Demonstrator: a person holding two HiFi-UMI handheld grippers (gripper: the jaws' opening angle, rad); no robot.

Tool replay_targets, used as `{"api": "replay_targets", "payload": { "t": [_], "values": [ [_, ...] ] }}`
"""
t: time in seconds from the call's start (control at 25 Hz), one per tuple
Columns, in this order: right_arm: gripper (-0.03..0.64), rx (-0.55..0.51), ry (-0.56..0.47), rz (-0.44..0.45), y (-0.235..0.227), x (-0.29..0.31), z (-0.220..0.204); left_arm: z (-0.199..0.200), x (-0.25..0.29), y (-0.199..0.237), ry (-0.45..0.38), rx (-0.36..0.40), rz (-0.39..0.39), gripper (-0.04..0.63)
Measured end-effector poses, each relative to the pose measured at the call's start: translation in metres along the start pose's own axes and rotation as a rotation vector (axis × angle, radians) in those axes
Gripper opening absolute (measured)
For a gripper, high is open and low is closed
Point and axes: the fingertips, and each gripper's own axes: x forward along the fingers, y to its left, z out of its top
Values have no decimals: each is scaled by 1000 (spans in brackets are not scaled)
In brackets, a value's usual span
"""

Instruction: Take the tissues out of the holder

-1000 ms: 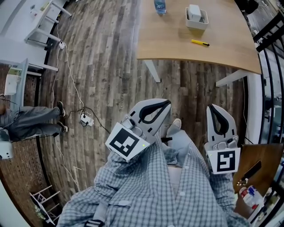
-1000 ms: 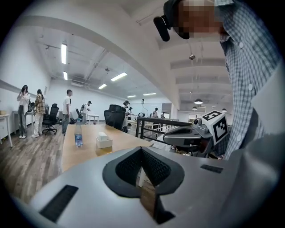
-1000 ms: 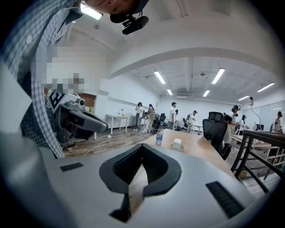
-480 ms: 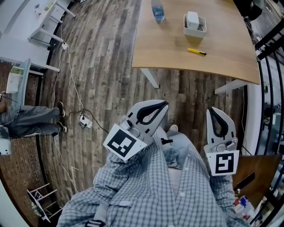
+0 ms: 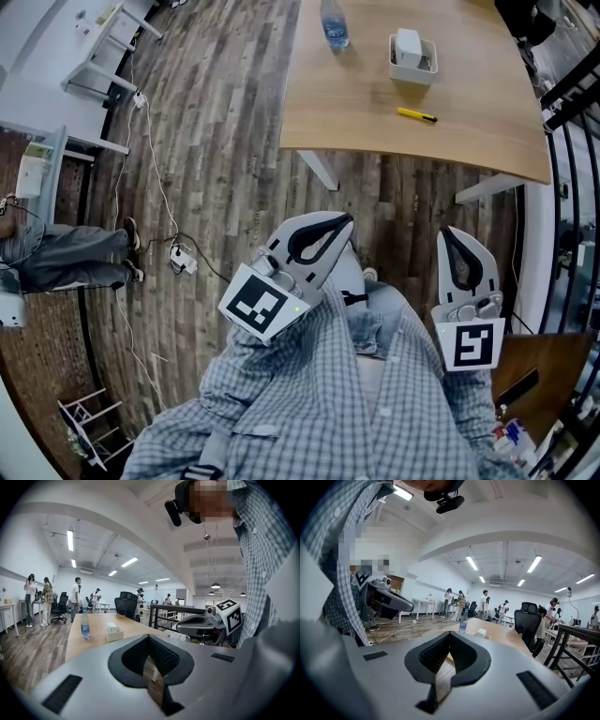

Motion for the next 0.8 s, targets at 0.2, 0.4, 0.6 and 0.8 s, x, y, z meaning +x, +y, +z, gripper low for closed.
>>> {"api": "replay_targets", "payload": {
  "t": [0.2,0.4,0.6,0.8],
  "values": [
    [11,-1,17,-6,-3,10,-3,-2,6,12,1,-4,-6,8],
    [11,-12,23,-6,-5,30,0,0,24,22,3,-23,-48,8],
    [11,-28,49,-8,-15,56,-1,0,49,42,10,-34,-83,8],
    [11,-20,71,-12,-24,84,-3,-3,66,65,25,-41,-101,8]
  ]
}}
